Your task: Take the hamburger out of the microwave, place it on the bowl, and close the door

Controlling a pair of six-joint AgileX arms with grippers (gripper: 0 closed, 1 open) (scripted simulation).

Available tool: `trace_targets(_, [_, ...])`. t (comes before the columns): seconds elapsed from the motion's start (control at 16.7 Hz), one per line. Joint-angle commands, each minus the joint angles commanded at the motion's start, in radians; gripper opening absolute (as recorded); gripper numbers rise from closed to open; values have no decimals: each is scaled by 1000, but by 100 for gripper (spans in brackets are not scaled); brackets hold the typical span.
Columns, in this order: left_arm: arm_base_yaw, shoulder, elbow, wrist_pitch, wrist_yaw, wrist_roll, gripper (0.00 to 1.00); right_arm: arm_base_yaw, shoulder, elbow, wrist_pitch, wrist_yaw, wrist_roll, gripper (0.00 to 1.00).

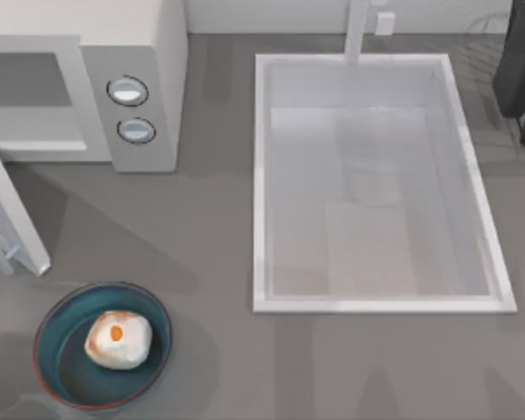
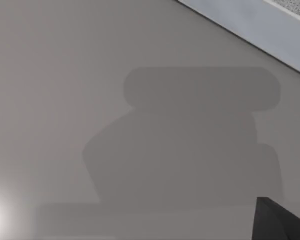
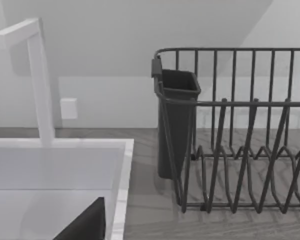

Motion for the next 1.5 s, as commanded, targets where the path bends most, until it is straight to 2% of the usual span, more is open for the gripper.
trace_targets(0.12, [1,3,1,-2,2,-2,0,0,0,0,0,0,0,100])
trace_targets(0.3, [-67,-24,-17,1,-48,-59,0,0,0,0,0,0,0,100])
trace_targets(0.66, [-386,-143,-90,13,-248,-287,0,0,0,0,0,0,0,100])
trace_targets(0.84, [-490,-192,-120,19,-327,-376,0,0,0,0,0,0,0,100])
trace_targets(1.26, [-505,-182,-110,27,-338,-392,0,0,0,0,0,0,0,100])
trace_targets(1.5, [-516,-23,-13,90,-345,-398,0,0,0,0,0,0,0,100])
